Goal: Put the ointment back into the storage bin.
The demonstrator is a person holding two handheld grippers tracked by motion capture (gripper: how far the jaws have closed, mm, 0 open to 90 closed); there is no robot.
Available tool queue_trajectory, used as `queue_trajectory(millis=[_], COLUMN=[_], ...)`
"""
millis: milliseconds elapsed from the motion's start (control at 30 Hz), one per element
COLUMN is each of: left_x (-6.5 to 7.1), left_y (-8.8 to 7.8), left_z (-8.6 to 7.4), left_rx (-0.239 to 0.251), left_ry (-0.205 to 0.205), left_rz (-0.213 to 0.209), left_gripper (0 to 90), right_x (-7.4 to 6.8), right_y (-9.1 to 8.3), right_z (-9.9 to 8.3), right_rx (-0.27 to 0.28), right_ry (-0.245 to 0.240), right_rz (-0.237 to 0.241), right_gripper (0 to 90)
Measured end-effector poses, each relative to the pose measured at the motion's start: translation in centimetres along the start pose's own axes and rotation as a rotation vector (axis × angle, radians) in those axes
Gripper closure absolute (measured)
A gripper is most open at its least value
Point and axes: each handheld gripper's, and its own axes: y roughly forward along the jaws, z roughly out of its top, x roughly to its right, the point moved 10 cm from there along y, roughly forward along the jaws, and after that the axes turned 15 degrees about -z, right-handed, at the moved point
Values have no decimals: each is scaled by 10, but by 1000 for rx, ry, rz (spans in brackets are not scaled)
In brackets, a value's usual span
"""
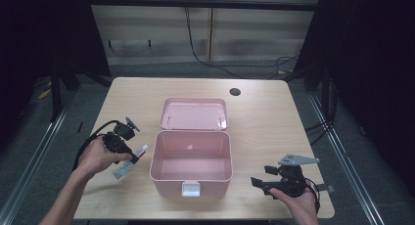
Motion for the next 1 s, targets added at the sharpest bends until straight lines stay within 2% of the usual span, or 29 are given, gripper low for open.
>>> queue_trajectory(millis=[200, 333, 367, 467, 600, 767, 900, 1000], left_x=[1, 3, 3, 8, 10, 16, 21, 21], left_y=[-10, -13, -13, -15, -20, -27, -33, -36], left_z=[0, -5, -4, -6, -5, -5, -3, -4], left_rx=[22, 7, 18, 0, 7, 8, 47, 49], left_ry=[-8, 4, 7, 30, 42, 59, 72, 73], left_rz=[-10, -22, -20, -61, -53, -65, -96, -90], left_gripper=[712, 711, 712, 711, 711, 712, 711, 711], right_x=[-1, -1, -1, -2, -1, -2, -2, -2], right_y=[-1, -1, -1, -1, -1, -1, -1, -2], right_z=[0, 1, 1, 1, 0, 0, 0, -1], right_rx=[2, 4, 6, 6, 3, 2, 0, 0], right_ry=[2, -2, -6, -7, -4, -6, -5, -2], right_rz=[8, 15, 17, 19, 21, 28, 32, 33], right_gripper=[220, 214, 208, 208, 206, 202, 195, 195])
